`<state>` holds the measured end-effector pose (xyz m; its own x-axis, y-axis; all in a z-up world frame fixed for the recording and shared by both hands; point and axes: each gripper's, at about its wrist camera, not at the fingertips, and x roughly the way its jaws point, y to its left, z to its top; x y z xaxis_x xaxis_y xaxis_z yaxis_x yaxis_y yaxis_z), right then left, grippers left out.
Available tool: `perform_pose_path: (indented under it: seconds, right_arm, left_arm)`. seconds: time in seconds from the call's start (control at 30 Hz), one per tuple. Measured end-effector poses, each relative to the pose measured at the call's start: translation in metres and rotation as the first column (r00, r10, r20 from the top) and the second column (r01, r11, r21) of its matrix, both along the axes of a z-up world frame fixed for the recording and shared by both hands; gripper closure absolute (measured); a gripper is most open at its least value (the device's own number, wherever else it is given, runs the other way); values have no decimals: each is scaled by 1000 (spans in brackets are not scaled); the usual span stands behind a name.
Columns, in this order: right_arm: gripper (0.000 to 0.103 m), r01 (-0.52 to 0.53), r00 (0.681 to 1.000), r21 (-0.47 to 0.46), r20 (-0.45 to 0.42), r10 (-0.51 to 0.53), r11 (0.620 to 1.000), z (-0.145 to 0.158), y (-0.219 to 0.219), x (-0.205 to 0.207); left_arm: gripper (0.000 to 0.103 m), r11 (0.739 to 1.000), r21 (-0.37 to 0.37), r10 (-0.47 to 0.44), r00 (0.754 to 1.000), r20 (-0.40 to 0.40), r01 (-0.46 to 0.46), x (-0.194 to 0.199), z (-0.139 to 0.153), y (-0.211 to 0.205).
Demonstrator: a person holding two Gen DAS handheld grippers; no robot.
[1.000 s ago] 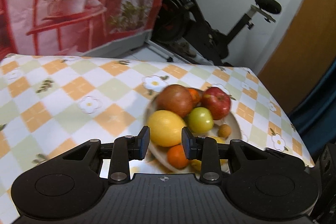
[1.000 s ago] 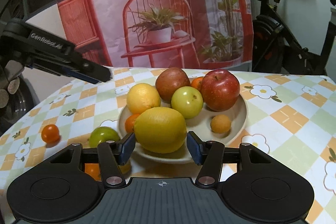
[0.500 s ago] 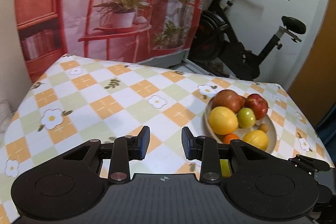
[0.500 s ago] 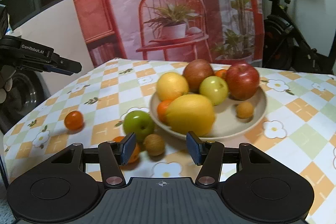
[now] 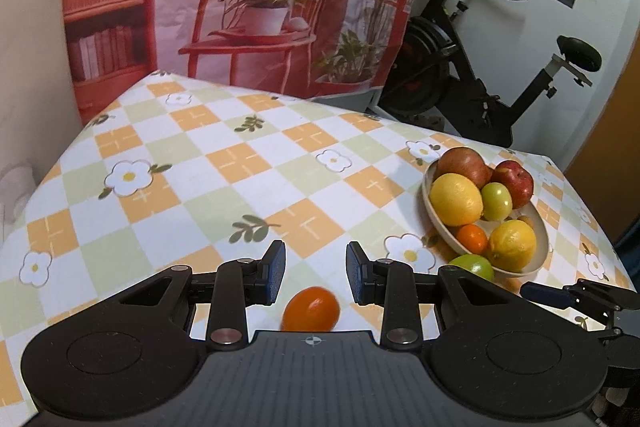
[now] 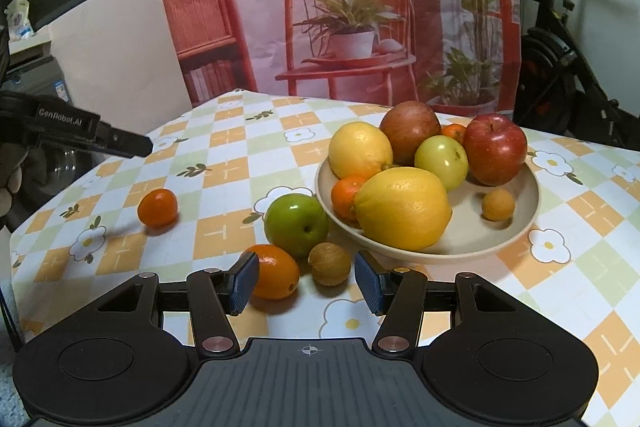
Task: Organize fruits
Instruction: 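Move the left gripper to the small orange fruit while the right gripper approaches the tangerine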
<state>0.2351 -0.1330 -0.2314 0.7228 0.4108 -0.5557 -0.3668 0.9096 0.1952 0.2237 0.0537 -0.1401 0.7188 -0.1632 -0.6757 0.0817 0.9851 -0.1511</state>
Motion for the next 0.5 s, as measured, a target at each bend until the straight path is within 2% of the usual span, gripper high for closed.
perform_pose_path:
  seconds: [0.23, 0.5]
  right_arm:
    - [59, 41, 999, 31, -10, -41, 999, -1, -4, 5]
    - [61, -40, 999, 3, 0, 40, 999, 0, 16, 2]
  left_arm:
    - [68, 1000, -6, 15, 1000, -6, -15, -5, -7, 7]
    - [66, 1000, -13, -18, 1000, -21, 18, -7, -17, 3]
